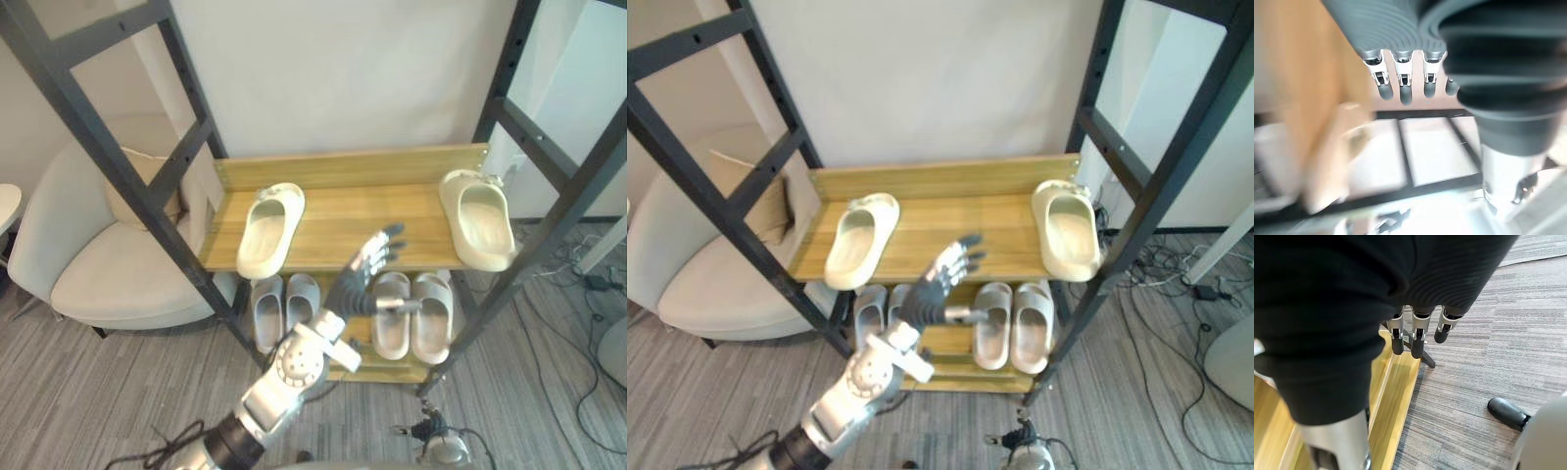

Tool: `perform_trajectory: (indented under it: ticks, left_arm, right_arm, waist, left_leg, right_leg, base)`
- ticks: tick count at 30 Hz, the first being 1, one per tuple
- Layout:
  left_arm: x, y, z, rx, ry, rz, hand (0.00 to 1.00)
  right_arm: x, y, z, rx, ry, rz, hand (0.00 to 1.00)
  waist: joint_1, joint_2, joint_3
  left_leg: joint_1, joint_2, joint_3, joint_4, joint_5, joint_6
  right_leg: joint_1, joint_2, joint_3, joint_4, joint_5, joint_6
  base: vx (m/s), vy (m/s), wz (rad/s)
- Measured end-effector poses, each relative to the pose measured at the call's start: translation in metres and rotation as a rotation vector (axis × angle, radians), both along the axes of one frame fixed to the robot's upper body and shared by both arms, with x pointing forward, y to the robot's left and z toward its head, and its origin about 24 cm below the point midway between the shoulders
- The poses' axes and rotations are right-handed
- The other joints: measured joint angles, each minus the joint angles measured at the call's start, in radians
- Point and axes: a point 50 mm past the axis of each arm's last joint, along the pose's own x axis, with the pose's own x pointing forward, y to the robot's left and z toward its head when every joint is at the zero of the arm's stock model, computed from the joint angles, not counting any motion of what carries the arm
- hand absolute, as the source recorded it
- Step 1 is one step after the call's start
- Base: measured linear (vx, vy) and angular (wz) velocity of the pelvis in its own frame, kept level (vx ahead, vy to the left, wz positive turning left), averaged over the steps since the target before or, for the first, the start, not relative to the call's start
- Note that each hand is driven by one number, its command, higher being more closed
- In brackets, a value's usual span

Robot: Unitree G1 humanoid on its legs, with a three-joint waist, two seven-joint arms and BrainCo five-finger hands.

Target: Organize the slippers on the shoe rack

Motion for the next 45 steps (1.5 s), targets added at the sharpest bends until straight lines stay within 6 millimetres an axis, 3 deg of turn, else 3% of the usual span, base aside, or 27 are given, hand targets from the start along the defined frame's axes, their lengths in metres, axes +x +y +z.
perform_trajectory:
  ticks: [1, 5, 13, 17, 22, 26, 40, 45]
  left_arm:
    - [0.010, 0.011, 0.015, -0.025, -0.054, 0.056, 0.00]
    - [0.020, 0.029, 0.034, -0.027, -0.131, 0.131, 0.00]
    - [0.040, 0.078, 0.056, 0.081, -0.240, 0.316, 0.00]
    - [0.049, 0.108, 0.057, 0.123, -0.231, 0.432, 0.00]
    - [0.057, 0.150, 0.058, 0.219, -0.217, 0.584, 0.00]
    - [0.061, 0.180, 0.041, 0.322, -0.135, 0.679, 0.00]
    - [0.071, 0.205, 0.009, 0.502, 0.010, 0.794, 0.00]
    - [0.071, 0.207, 0.008, 0.544, 0.004, 0.811, 0.00]
  right_arm:
    - [0.000, -0.002, 0.000, 0.000, 0.001, 0.006, 0.00]
    - [0.000, -0.010, 0.002, -0.001, 0.009, 0.020, 0.00]
    - [0.003, -0.016, 0.003, 0.014, 0.012, 0.032, 0.00]
    - [0.005, -0.013, 0.004, 0.023, 0.009, 0.029, 0.00]
    - [0.015, -0.024, 0.012, 0.010, -0.050, -0.011, 0.00]
    - [0.016, -0.030, 0.016, -0.001, -0.067, -0.019, 0.00]
    - [0.016, -0.037, 0.016, 0.008, -0.072, -0.084, 0.00]
    - [0.024, -0.040, 0.020, 0.008, -0.099, -0.104, 0.00]
  waist:
    - [-0.002, 0.000, 0.000]
    - [-0.003, 0.001, -0.001]
    - [-0.002, -0.011, -0.006]
    - [0.001, -0.012, -0.006]
    - [0.006, -0.016, -0.004]
    - [0.012, -0.020, -0.002]
    - [0.010, -0.017, 0.025]
    - [0.013, -0.016, 0.041]
  left_leg:
    - [0.000, 0.000, -0.001, 0.000, 0.000, 0.000]
    - [-0.004, 0.000, -0.005, 0.000, 0.000, 0.000]
    - [-0.021, 0.000, -0.007, 0.000, 0.000, 0.000]
    - [-0.026, 0.000, -0.006, 0.000, 0.000, 0.000]
    - [-0.041, 0.000, -0.003, 0.000, 0.000, 0.000]
    - [-0.040, -0.001, -0.011, 0.000, 0.000, 0.000]
    - [-0.056, 0.007, -0.008, 0.000, -0.004, -0.006]
    - [-0.056, 0.006, -0.009, 0.000, -0.004, -0.006]
  right_leg:
    - [0.000, 0.000, 0.000, 0.000, 0.000, 0.000]
    - [-0.002, 0.000, -0.003, 0.000, 0.000, 0.000]
    - [-0.020, 0.001, -0.002, 0.000, 0.001, -0.001]
    - [-0.025, 0.001, 0.000, 0.000, 0.001, -0.001]
    - [-0.043, 0.006, 0.004, 0.000, 0.004, -0.005]
    - [-0.039, 0.009, -0.005, -0.001, 0.004, -0.005]
    - [-0.062, 0.018, 0.009, -0.004, 0.000, -0.011]
    - [-0.066, 0.018, 0.018, -0.001, 0.000, -0.011]
  base:
    - [0.00, 0.000, 0.00]
    - [0.00, 0.000, 0.00]
    - [0.00, 0.000, 0.00]
    - [0.00, 0.000, 0.00]
    - [0.01, 0.004, -0.02]
    - [0.00, -0.001, 0.03]
    - [0.00, -0.003, -0.02]
    - [0.03, -0.001, -0.06]
